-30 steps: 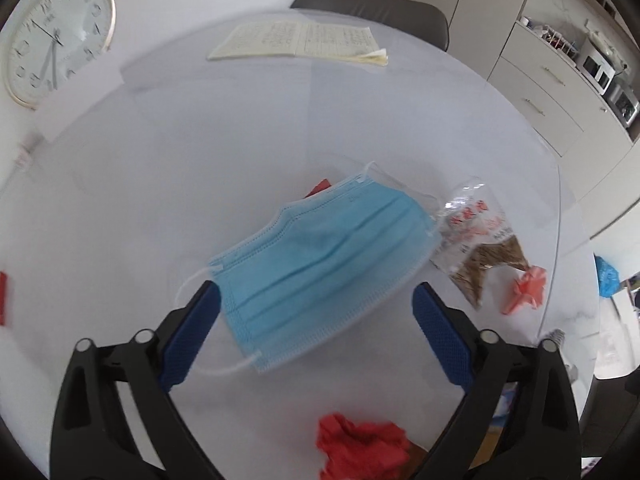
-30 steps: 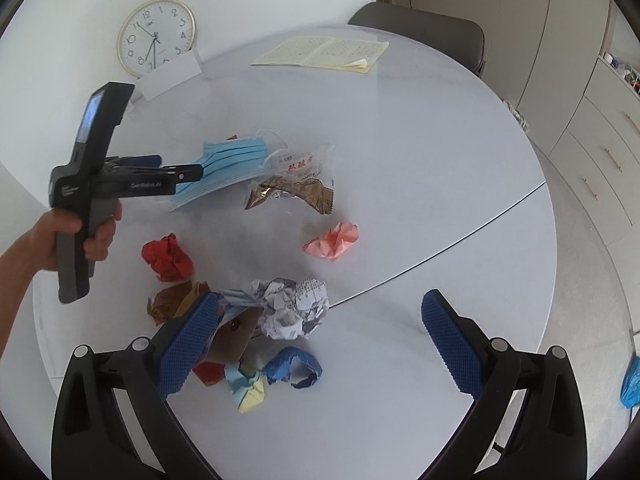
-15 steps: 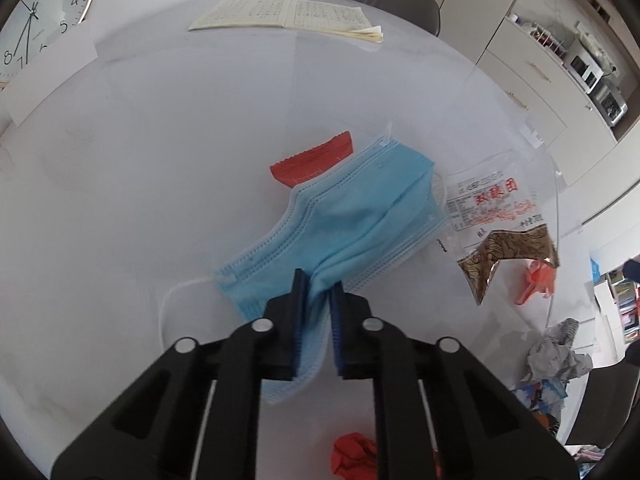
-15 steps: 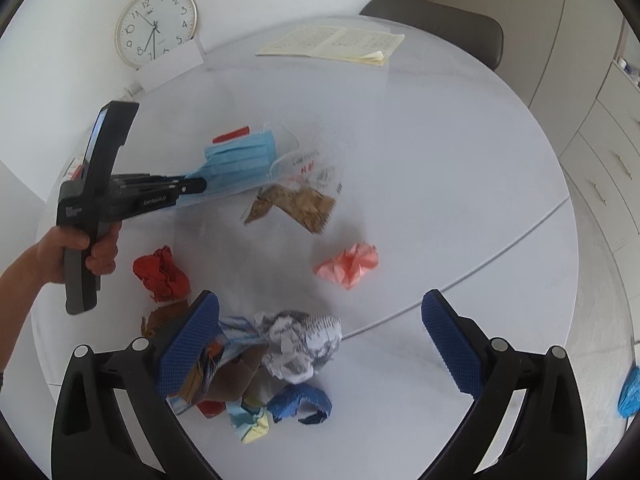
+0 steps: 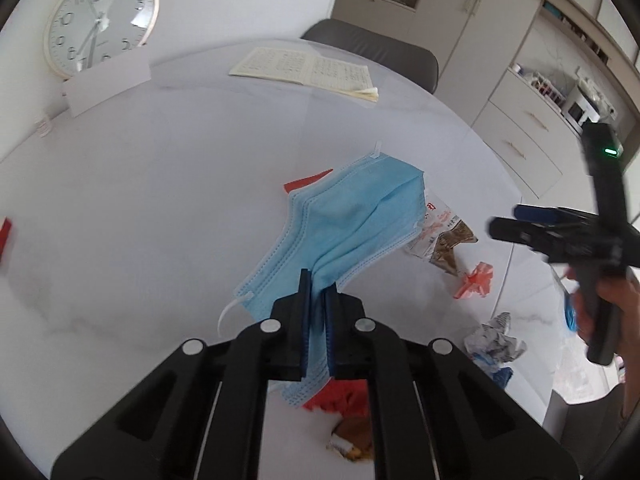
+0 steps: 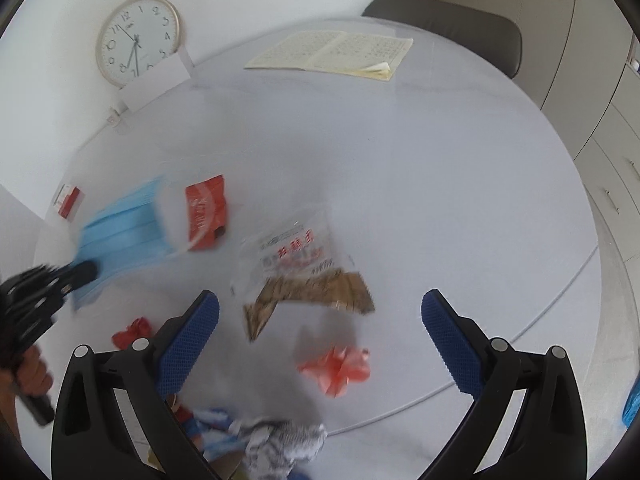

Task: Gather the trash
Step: 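Grasp the blue face mask with the left tool while the right tool grasps the snack bag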

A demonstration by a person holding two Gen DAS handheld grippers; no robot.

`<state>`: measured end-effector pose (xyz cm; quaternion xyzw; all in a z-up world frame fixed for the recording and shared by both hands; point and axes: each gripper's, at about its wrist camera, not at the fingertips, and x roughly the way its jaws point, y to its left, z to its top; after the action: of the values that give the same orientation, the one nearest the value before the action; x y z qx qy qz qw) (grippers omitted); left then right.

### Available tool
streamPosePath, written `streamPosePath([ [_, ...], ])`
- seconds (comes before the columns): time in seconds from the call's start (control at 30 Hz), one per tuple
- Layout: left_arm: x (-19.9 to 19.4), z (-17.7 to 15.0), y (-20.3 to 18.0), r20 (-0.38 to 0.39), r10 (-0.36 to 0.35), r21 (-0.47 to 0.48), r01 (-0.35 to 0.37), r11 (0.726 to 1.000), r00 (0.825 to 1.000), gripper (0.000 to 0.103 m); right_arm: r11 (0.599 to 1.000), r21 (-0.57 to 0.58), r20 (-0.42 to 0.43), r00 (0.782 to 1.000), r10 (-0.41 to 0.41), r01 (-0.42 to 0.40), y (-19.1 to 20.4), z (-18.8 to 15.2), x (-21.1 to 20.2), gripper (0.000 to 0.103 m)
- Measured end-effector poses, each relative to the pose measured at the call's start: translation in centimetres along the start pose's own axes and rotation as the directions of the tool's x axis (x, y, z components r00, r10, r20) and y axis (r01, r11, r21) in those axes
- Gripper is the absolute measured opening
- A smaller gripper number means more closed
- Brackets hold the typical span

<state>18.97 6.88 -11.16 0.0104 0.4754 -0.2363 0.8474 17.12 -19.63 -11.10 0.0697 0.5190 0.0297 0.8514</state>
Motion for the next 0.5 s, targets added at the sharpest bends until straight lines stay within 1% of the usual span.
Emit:
streamPosePath([
  [0.1, -2.8, -1.3, 0.0, 0.020, 0.031, -0.025, -0.030, 0.999, 0.999, 0.006, 0.998, -0.055, -0.034, 0.999, -0.013, 0.011, 1.0, 0.8, 1.3, 0.101],
  [0.23, -5.5, -2.7, 0.3, 0.042, 0.054, -0.096, -0.050, 0.994, 0.998, 0.006, 0.977, -0.213, -0.076, 0.997, -0.034, 0.017, 4.1, 1.0, 3.0, 0.101],
  [0.3, -6.3, -3.3, 0.5, 0.040, 0.067, -0.127, -0.062, 0.990, 0.997, 0.006, 0.960, -0.279, -0.098, 0.993, -0.064, 0.034, 5.3, 0.9, 4.5, 0.101],
  [0.37, -6.8, -3.8, 0.6, 0.036, 0.075, -0.157, -0.068, 0.985, 0.997, 0.006, 0.946, -0.318, -0.115, 0.988, -0.105, 0.064, 5.7, 0.8, 6.1, 0.101],
  [0.43, -7.1, -4.2, 0.7, 0.029, 0.074, -0.170, -0.068, 0.983, 0.997, 0.006, 0.934, -0.345, -0.131, 0.981, -0.142, 0.089, 5.7, 0.6, 7.6, 0.100],
  [0.5, -7.1, -4.6, 0.5, 0.023, 0.079, -0.169, -0.074, 0.983, 0.997, 0.006, 0.931, -0.356, -0.152, 0.977, -0.147, 0.085, 5.6, 0.5, 8.7, 0.100],
])
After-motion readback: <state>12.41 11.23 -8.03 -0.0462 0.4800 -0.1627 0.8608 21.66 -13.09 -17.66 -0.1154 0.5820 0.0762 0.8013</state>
